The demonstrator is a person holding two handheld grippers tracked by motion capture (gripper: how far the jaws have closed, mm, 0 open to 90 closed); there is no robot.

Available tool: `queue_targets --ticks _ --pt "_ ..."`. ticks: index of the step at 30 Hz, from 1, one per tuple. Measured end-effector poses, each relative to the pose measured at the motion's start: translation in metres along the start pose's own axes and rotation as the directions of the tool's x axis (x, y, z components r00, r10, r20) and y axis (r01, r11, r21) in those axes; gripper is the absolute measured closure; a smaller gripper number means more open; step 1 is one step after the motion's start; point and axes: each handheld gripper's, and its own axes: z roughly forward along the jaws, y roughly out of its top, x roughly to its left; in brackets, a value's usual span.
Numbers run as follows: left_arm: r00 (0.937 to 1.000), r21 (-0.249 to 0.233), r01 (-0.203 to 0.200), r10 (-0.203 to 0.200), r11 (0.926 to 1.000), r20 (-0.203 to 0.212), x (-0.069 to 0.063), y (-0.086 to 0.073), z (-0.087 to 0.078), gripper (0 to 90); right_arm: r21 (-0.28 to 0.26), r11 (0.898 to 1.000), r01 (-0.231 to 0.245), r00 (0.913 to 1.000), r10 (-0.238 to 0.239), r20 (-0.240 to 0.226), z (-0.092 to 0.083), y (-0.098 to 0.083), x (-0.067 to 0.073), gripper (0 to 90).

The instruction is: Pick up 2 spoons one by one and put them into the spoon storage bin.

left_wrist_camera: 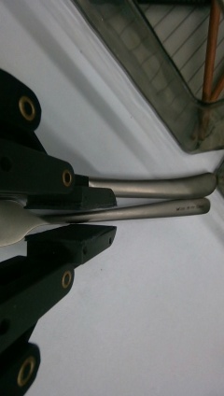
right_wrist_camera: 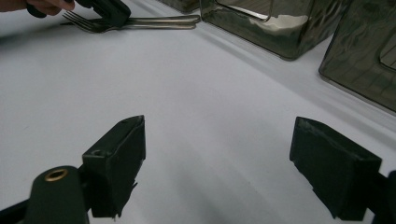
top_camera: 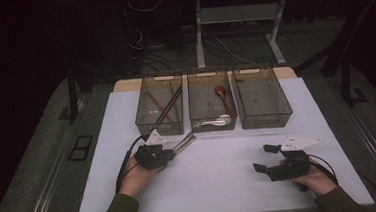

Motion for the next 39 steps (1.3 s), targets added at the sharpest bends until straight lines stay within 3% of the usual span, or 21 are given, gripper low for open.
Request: queue_targets --ticks 11,18,23,26,31,39 --pt "0.9994 0.019 -0.029 0.029 0.9994 -0.017 -0.004 0.001 0.002 83.9 -0.005 0.999 -0.032 0.9992 0.033 0.022 -0.001 0.002 -0.004 18.0" --pt "0.9991 0.02 -0.041 0.041 0.999 -0.005 -0.005 0.001 0.001 84.3 -0.001 0.999 -0.054 0.9979 0.054 0.036 -0.001 0.002 -0.008 17.9" --pt "0.9983 0.013 -0.058 0.057 0.9983 0.007 -0.01 0.002 -0.002 84.4 0.019 0.997 -0.073 0.9973 0.073 0.004 -0.003 0.005 -0.012 17.9" --pt "0.9975 -0.006 -0.07 0.07 0.9975 0.01 -0.012 0.003 -0.006 84.5 0.013 0.998 -0.055 0.9984 0.055 -0.013 -0.005 0.008 -0.012 12.4" --pt "0.9943 -0.039 -0.097 0.098 0.9946 0.041 -0.019 0.006 -0.012 84.6 0.042 0.999 -0.031 0.9965 0.034 -0.076 -0.006 0.013 -0.012 14.0" --pt "0.9804 -0.079 -0.167 0.174 0.9828 0.093 -0.035 0.022 -0.015 84.6 0.066 0.998 0.012 0.994 -0.004 -0.109 -0.002 0.02 -0.008 14.0"
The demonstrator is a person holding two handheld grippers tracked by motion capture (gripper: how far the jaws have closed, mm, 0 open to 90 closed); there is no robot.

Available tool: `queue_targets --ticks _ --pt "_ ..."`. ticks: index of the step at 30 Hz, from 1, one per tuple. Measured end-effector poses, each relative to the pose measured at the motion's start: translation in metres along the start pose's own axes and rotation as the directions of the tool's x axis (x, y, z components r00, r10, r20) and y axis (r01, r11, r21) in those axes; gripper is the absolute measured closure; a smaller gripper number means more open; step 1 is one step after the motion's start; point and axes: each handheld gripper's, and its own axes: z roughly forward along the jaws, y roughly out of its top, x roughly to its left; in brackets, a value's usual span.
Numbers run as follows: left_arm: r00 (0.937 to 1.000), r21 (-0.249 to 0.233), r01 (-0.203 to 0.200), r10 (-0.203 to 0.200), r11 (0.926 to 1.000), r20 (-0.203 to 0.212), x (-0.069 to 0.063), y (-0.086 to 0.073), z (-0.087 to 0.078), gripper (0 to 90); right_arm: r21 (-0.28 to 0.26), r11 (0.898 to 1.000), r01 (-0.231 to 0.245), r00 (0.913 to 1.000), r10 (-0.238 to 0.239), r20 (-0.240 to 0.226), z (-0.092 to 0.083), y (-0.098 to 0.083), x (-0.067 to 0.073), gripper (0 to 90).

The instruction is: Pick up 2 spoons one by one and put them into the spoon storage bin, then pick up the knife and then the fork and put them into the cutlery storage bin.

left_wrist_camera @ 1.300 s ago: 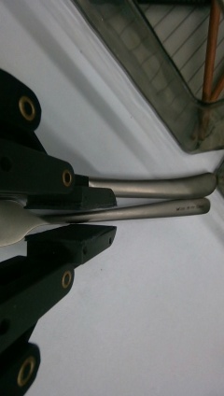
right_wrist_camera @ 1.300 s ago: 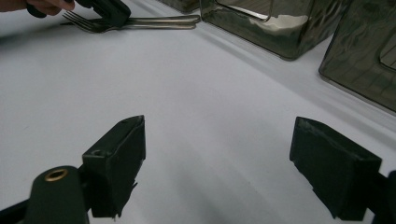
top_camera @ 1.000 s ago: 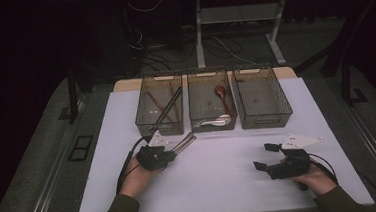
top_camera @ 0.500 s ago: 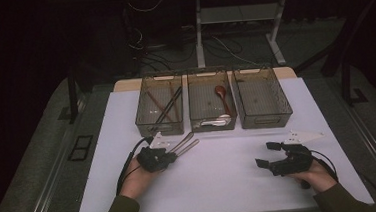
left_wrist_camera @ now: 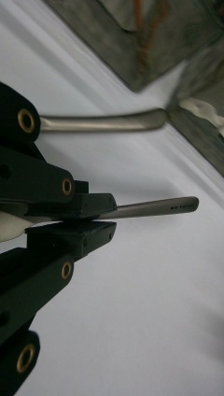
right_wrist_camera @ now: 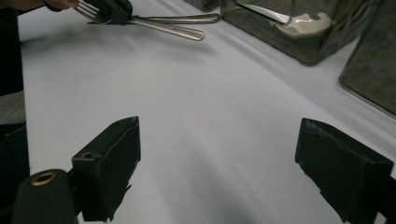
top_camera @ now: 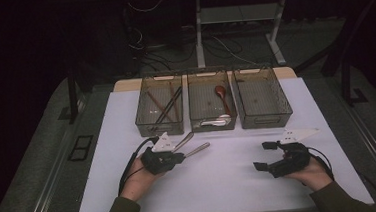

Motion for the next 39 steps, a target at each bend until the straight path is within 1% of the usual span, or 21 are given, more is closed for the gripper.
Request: queue_targets --ticks 4,7,10,15,18,21,24,25,26,27,28,29,30,32,33,34,35,36,37,38,39 --pt "0.998 -0.032 -0.046 0.047 0.9984 0.041 -0.007 0.012 0.001 84.6 0.009 0.999 0.031 0.9992 -0.031 -0.027 0.004 0.008 0.0 14.0" --pt "0.9919 -0.059 -0.086 0.091 0.9946 0.089 -0.013 0.022 0.003 84.6 0.02 0.998 0.057 0.997 -0.056 -0.053 0.007 0.016 0.001 14.0" --pt "0.9823 -0.072 -0.124 0.133 0.9896 0.132 -0.02 0.034 0.007 84.6 0.04 0.995 0.088 0.9927 -0.085 -0.086 0.012 0.025 0.003 14.1" --pt "0.9591 -0.066 -0.19 0.2 0.9795 0.2 -0.031 0.049 0.018 84.6 0.051 0.988 0.146 0.9825 -0.139 -0.124 0.019 0.038 0.008 14.6" --pt "0.9497 -0.058 -0.214 0.222 0.975 0.221 -0.037 0.055 0.026 84.6 0.071 0.981 0.182 0.972 -0.168 -0.165 0.028 0.045 0.012 14.9" --pt "0.9369 -0.058 -0.245 0.252 0.9677 0.242 -0.04 0.061 0.031 84.6 0.107 0.972 0.207 0.9607 -0.182 -0.209 0.039 0.05 0.015 17.7" --pt "0.9268 -0.06 -0.265 0.271 0.9624 0.26 -0.042 0.066 0.034 84.6 0.138 0.962 0.234 0.9492 -0.196 -0.246 0.047 0.052 0.016 26.2" --pt "0.9232 -0.059 -0.273 0.279 0.9602 0.264 -0.043 0.067 0.035 84.6 0.151 0.952 0.265 0.94 -0.22 -0.261 0.049 0.054 0.015 31.2" --pt "0.9195 -0.057 -0.282 0.287 0.9577 0.269 -0.044 0.069 0.036 84.6 0.157 0.95 0.27 0.9359 -0.221 -0.274 0.051 0.054 0.015 34.0" --pt "0.917 -0.057 -0.288 0.292 0.956 0.272 -0.044 0.071 0.037 84.6 0.166 0.946 0.278 0.9312 -0.223 -0.289 0.053 0.056 0.015 39.5" --pt "0.9144 -0.058 -0.291 0.295 0.955 0.277 -0.045 0.072 0.037 84.6 0.176 0.936 0.305 0.9215 -0.244 -0.302 0.055 0.056 0.013 45.0" --pt "0.9116 -0.058 -0.295 0.299 0.9539 0.282 -0.045 0.073 0.038 84.6 0.188 0.932 0.31 0.9194 -0.243 -0.309 0.057 0.057 0.013 51.0" --pt "0.9092 -0.056 -0.302 0.305 0.9518 0.284 -0.046 0.074 0.038 84.6 0.199 0.927 0.319 0.9134 -0.244 -0.325 0.059 0.057 0.012 55.8" --pt "0.9082 -0.045 -0.32 0.32 0.9464 0.27 -0.047 0.075 0.04 84.5 0.212 0.919 0.331 0.9039 -0.245 -0.351 0.062 0.057 0.012 66.5" --pt "0.9077 -0.042 -0.32 0.319 0.9466 0.273 -0.048 0.075 0.041 84.5 0.217 0.916 0.337 0.8993 -0.245 -0.362 0.063 0.056 0.012 71.4" --pt "0.9033 -0.044 -0.328 0.327 0.9436 0.278 -0.048 0.075 0.041 84.6 0.219 0.91 0.351 0.8928 -0.255 -0.371 0.063 0.056 0.013 73.7" --pt "0.9018 -0.049 -0.33 0.33 0.9427 0.279 -0.048 0.075 0.041 84.7 0.228 0.904 0.362 0.8875 -0.259 -0.381 0.063 0.055 0.015 76.1" --pt "0.9018 -0.054 -0.33 0.331 0.9426 0.277 -0.049 0.075 0.041 84.7 0.235 0.895 0.38 0.8824 -0.275 -0.381 0.063 0.055 0.016 78.0" --pt "0.9022 -0.062 -0.326 0.33 0.9433 0.277 -0.049 0.076 0.04 86.5 0.241 0.888 0.391 0.878 -0.281 -0.387 0.063 0.054 0.017 82.7" --pt "0.9029 -0.057 -0.333 0.336 0.9411 0.268 -0.049 0.076 0.04 86.8 0.251 0.882 0.398 0.8757 -0.283 -0.391 0.064 0.053 0.019 84.0" --pt "0.904 -0.045 -0.337 0.337 0.9402 0.263 -0.049 0.075 0.041 86.5 0.254 0.88 0.401 0.8705 -0.28 -0.405 0.066 0.052 0.02 86.1"
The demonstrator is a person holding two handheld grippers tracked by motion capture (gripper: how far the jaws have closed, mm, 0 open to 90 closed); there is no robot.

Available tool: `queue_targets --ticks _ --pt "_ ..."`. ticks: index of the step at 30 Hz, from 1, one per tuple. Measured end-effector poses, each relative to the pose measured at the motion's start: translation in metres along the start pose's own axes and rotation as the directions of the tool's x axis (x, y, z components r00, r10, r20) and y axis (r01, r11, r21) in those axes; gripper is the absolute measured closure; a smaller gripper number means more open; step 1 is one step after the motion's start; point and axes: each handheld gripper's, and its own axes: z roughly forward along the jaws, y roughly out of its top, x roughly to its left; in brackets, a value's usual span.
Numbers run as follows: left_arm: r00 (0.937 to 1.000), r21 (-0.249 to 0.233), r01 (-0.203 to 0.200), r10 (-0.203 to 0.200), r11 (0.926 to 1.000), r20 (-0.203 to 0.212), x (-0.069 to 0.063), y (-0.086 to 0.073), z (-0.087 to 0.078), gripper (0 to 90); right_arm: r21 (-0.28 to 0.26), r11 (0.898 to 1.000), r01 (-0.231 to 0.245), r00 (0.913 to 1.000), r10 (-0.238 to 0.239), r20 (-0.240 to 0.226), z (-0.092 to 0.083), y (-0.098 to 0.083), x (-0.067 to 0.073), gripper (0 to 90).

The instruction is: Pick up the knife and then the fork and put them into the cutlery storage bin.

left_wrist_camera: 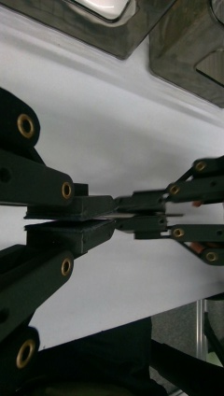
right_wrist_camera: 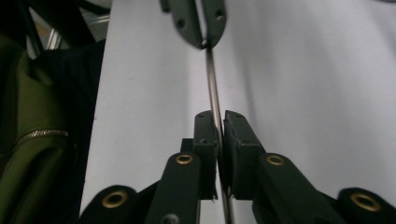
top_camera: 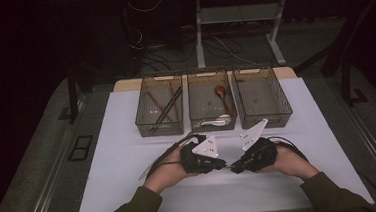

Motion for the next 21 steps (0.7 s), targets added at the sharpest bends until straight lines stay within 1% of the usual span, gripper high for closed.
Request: queue_targets --ticks 1,2,4,5,8,10,11,12,13,14,15,17,21 --pt "1.0 -0.002 0.001 -0.001 1.0 0.002 0.001 -0.001 0.0 86.5 -0.004 1.0 0.003 1.0 -0.003 -0.001 0.001 0.0 0.001 86.3" --pt "0.9999 -0.006 0.013 -0.013 0.9999 0.008 0.001 -0.003 0.001 86.4 -0.003 1.0 0.008 1.0 -0.008 0.001 0.002 0.001 0.001 86.4" --pt "0.9998 -0.017 0.021 -0.021 0.9996 0.0 0.001 -0.005 0.001 85.4 0.002 1.0 0.011 0.9999 -0.011 0.007 0.002 0.001 0.001 86.4" --pt "0.9995 -0.022 0.032 -0.032 0.9992 0.002 0.001 -0.006 0.001 81.2 0.006 1.0 0.007 0.9999 -0.007 0.01 0.002 0.001 0.001 86.4" --pt "0.9981 -0.037 0.058 -0.059 0.9976 -0.017 0.004 -0.009 -0.002 70.5 0.007 1.0 0.011 0.9997 -0.011 0.022 0.002 0.0 0.0 86.4" --pt "0.9957 -0.063 0.085 -0.087 0.9943 -0.031 0.007 -0.013 -0.005 64.0 0.01 1.0 0.003 0.9996 -0.003 0.027 0.001 -0.001 0.0 86.4" --pt "0.992 -0.083 0.119 -0.122 0.9894 -0.032 0.008 -0.016 -0.007 60.8 0.01 1.0 0.002 0.9994 -0.003 0.035 0.001 -0.002 0.0 86.3" --pt "0.9903 -0.097 0.129 -0.134 0.9868 -0.039 0.009 -0.018 -0.009 58.0 0.012 1.0 0.001 0.9991 -0.002 0.043 0.0 -0.002 -0.001 86.3" --pt "0.987 -0.115 0.147 -0.153 0.9824 -0.048 0.009 -0.02 -0.011 54.8 0.016 1.0 0.002 0.9983 -0.003 0.058 0.0 -0.003 -0.002 86.3" --pt "0.9854 -0.128 0.155 -0.163 0.9796 -0.051 0.01 -0.022 -0.013 52.5 0.02 1.0 -0.008 0.9979 0.007 0.065 -0.001 -0.004 -0.002 86.3" --pt "0.9814 -0.145 0.174 -0.184 0.974 -0.056 0.009 -0.024 -0.015 50.7 0.016 1.0 -0.015 0.9972 0.013 0.073 -0.002 -0.005 -0.003 86.3" --pt "0.9771 -0.159 0.191 -0.203 0.9686 -0.063 0.009 -0.028 -0.019 48.2 0.015 0.999 -0.033 0.9956 0.031 0.088 -0.005 -0.007 -0.004 86.3" --pt "0.9714 -0.179 0.203 -0.221 0.9627 -0.087 0.008 -0.035 -0.026 43.3 0.012 0.999 -0.052 0.9922 0.05 0.115 -0.009 -0.01 -0.004 86.3"
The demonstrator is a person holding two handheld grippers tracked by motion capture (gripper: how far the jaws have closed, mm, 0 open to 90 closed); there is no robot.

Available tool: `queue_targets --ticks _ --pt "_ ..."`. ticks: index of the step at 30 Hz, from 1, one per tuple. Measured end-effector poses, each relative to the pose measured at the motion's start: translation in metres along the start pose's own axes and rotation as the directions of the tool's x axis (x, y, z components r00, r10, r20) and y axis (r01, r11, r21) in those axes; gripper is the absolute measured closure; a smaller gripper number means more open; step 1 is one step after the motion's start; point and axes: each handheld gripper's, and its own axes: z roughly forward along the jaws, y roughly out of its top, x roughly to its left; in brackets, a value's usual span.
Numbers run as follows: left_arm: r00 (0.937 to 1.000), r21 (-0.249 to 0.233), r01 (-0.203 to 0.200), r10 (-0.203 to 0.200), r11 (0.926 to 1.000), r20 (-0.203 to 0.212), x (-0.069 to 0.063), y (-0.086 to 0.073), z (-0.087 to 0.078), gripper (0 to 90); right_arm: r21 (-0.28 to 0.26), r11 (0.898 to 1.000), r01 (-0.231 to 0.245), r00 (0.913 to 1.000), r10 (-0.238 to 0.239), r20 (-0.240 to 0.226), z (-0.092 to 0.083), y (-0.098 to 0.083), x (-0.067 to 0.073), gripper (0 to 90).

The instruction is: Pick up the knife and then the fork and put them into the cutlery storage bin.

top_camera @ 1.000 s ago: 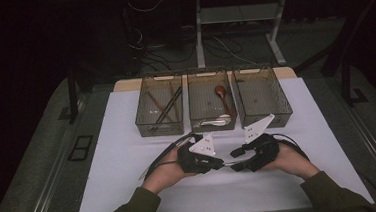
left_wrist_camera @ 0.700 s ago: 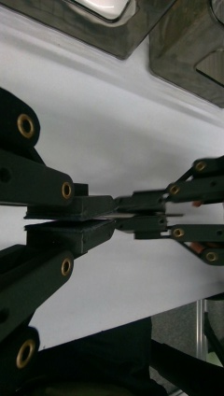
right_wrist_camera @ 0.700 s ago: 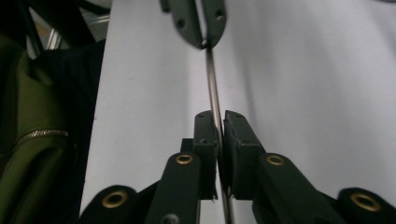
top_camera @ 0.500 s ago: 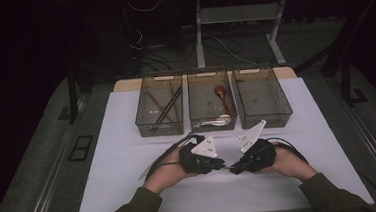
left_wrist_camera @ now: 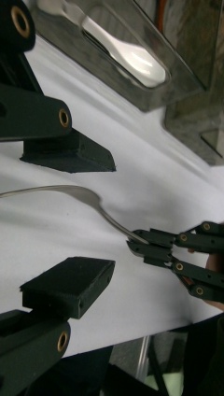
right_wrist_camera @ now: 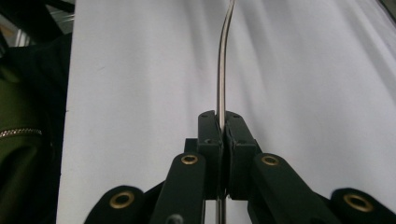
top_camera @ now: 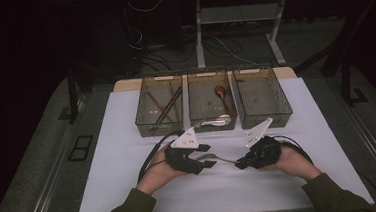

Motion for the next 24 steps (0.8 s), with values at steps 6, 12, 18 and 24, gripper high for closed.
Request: queue_targets --ticks 6,12,18,24 --pt "0.9967 -0.019 0.063 -0.063 0.9979 -0.05 0.002 -0.012 -0.012 35.7 0.011 0.998 -0.056 0.9975 0.055 0.044 -0.004 -0.006 -0.003 86.3" --pt "0.9887 -0.044 0.105 -0.109 0.9935 -0.103 0.002 -0.02 -0.024 30.1 -0.006 0.995 -0.098 0.992 0.098 0.079 -0.01 -0.01 -0.006 86.3" --pt "0.9793 -0.042 0.139 -0.144 0.9894 -0.143 -0.003 -0.034 -0.029 24.8 -0.05 0.992 -0.116 0.9852 0.122 0.121 -0.017 -0.013 -0.009 86.3" --pt "0.9697 -0.052 0.164 -0.17 0.9852 -0.175 -0.007 -0.048 -0.035 20.2 -0.107 0.979 -0.173 0.9736 0.187 0.131 -0.027 -0.015 -0.011 86.2"
